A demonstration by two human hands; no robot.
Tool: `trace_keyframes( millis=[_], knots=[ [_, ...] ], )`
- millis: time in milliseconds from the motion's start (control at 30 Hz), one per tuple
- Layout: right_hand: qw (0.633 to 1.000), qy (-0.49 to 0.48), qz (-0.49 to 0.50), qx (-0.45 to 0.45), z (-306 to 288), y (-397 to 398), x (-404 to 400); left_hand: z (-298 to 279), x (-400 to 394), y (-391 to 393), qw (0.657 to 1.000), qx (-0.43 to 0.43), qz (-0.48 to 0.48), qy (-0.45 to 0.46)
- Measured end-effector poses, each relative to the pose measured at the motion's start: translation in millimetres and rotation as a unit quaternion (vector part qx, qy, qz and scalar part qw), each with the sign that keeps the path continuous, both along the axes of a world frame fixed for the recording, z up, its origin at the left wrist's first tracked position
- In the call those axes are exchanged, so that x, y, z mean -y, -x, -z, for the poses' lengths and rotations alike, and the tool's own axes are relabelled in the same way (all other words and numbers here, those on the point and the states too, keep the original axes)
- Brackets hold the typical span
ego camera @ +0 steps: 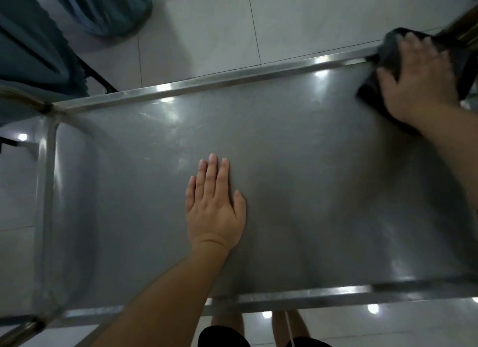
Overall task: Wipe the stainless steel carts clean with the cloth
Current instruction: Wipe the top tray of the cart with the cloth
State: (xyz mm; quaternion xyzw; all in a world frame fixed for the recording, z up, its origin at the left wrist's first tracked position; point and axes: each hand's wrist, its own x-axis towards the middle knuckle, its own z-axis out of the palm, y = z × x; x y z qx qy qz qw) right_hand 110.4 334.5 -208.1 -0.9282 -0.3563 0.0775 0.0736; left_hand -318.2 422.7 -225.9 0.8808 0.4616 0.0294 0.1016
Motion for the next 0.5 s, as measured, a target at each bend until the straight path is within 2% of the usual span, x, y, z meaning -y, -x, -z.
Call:
trace_keyframes(
  millis=[133,333,500],
  knots=[
    [1.0,0.004,-0.027,0.013,0,19,52,-1,-1,1,1.0,0.0,-0.002,0.007],
    [0.999,0.003,-0.048,0.02,-2,118,189,-4,1,-1,1.0,0.005,-0.005,0.019],
    [0.994,0.07,-0.074,-0.036,-5,191,300,-4,1,-1,1.0,0.009,-0.005,0.015]
  ],
)
